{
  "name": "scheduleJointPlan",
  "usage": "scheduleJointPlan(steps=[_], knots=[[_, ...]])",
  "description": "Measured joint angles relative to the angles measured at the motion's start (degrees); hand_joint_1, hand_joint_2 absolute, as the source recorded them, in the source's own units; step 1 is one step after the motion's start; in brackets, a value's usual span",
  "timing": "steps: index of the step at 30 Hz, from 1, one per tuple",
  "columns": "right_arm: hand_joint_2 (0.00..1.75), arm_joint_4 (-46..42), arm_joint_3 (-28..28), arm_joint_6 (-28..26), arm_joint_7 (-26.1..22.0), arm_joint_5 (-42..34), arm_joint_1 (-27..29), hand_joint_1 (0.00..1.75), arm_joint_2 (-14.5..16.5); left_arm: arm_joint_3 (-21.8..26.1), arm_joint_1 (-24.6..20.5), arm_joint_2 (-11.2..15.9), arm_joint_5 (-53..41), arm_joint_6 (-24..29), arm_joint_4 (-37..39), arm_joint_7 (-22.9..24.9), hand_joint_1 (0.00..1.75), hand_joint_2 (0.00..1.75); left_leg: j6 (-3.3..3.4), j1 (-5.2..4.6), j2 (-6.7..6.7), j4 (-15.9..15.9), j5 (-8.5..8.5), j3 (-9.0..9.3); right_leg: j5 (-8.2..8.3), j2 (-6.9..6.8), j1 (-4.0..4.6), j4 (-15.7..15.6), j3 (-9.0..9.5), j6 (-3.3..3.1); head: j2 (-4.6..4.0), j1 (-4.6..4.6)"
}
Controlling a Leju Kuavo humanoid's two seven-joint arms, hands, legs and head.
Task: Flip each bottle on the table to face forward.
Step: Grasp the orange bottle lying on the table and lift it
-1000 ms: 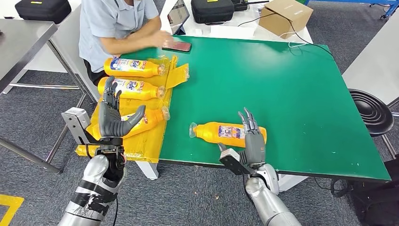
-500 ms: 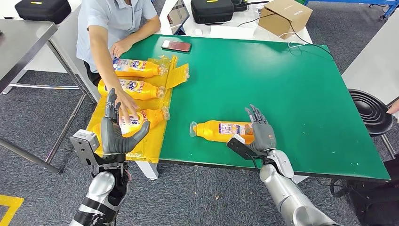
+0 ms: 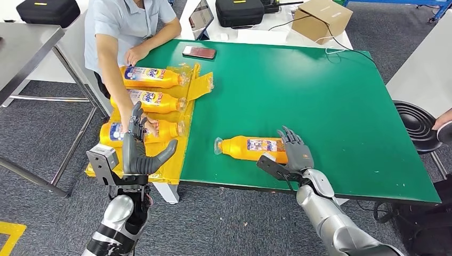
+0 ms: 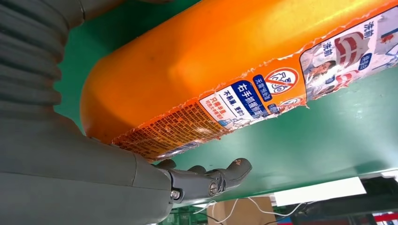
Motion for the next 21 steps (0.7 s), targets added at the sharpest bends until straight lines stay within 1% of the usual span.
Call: scheduleJointPlan(steps=[5, 7, 8, 9, 12, 13, 14, 17, 21], knots=[[1.75, 0.42, 0.01, 0.8, 0.09, 0.05, -0.2, 0.0, -0.1, -0.3, -0.02, -0.01, -0.29, -0.4, 0.01, 0.08, 0.0, 1.75, 0.0, 0.0, 0.02, 0.0, 0.0, 0.07, 0.0, 0.0, 0.0, 0.0, 0.05, 0.0, 0.01, 0.0], [1.75, 0.6, 0.14, 0.84, 1.03, 0.99, -0.3, 0.0, -0.14, -0.55, -0.04, -0.01, -0.4, -0.63, 0.06, 0.23, 0.0, 1.75, 0.0, 0.0, 0.02, 0.0, 0.0, 0.09, 0.0, 0.01, 0.0, 0.0, 0.07, 0.0, 0.01, 0.0], [1.75, 0.73, 0.34, 0.81, 2.16, 1.95, -0.42, 0.04, -0.15, -0.65, -0.06, -0.01, -0.43, -0.73, 0.11, 0.31, 0.0, 1.75, 0.0, 0.0, 0.03, 0.0, 0.0, 0.09, 0.0, 0.01, 0.01, 0.0, 0.07, 0.0, 0.01, 0.0], [1.75, 0.87, 0.66, 0.79, 3.7, 3.14, -0.61, 0.32, -0.16, -0.7, -0.08, -0.01, -0.46, -0.78, 0.16, 0.38, 0.0, 1.75, 0.0, 0.0, 0.04, 0.0, 0.0, 0.11, 0.0, 0.01, 0.01, -0.01, 0.08, 0.0, 0.01, -0.01], [1.75, 1.45, 2.24, 1.14, 9.42, 7.33, -1.62, 1.53, -0.19, -0.8, -0.19, -0.09, -0.72, -0.87, 0.27, 0.67, 0.0, 1.75, 0.0, 0.0, 0.04, 0.0, 0.0, 0.17, 0.0, 0.02, 0.01, -0.02, 0.13, 0.0, 0.01, -0.01], [1.75, 1.67, 2.86, 1.58, 10.91, 8.54, -2.01, 1.69, -0.21, -0.81, -0.28, -0.19, -0.85, -0.91, 0.36, 0.79, 0.0, 1.75, 0.0, 0.0, 0.04, 0.0, 0.0, 0.2, 0.0, 0.02, 0.01, -0.02, 0.16, 0.0, 0.01, 0.0], [1.75, 1.87, 3.42, 2.17, 11.94, 9.44, -2.39, 1.74, -0.24, -0.83, -0.41, -0.31, -0.95, -0.97, 0.49, 0.91, 0.0, 1.75, 0.0, 0.01, 0.03, 0.0, 0.0, 0.22, 0.0, 0.02, 0.01, -0.02, 0.2, 0.0, 0.01, 0.0], [1.75, 2.34, 4.41, 4.26, 12.56, 9.93, -3.25, 1.75, -0.34, -0.86, -0.92, -0.58, -0.89, -1.45, 0.99, 1.23, 0.0, 1.75, 0.0, 0.0, 0.03, 0.0, 0.0, 0.31, 0.01, 0.02, 0.0, -0.03, 0.29, 0.0, 0.01, 0.01], [1.75, 2.89, 4.57, 7.6, 10.72, 7.98, -4.24, 1.75, -0.61, -0.87, -1.64, -0.76, 0.5, -2.72, 1.73, 2.06, 0.0, 1.75, 0.0, 0.0, 0.0, 0.0, 0.0, 0.44, 0.01, 0.02, -0.01, -0.06, 0.42, 0.0, 0.01, 0.02]])
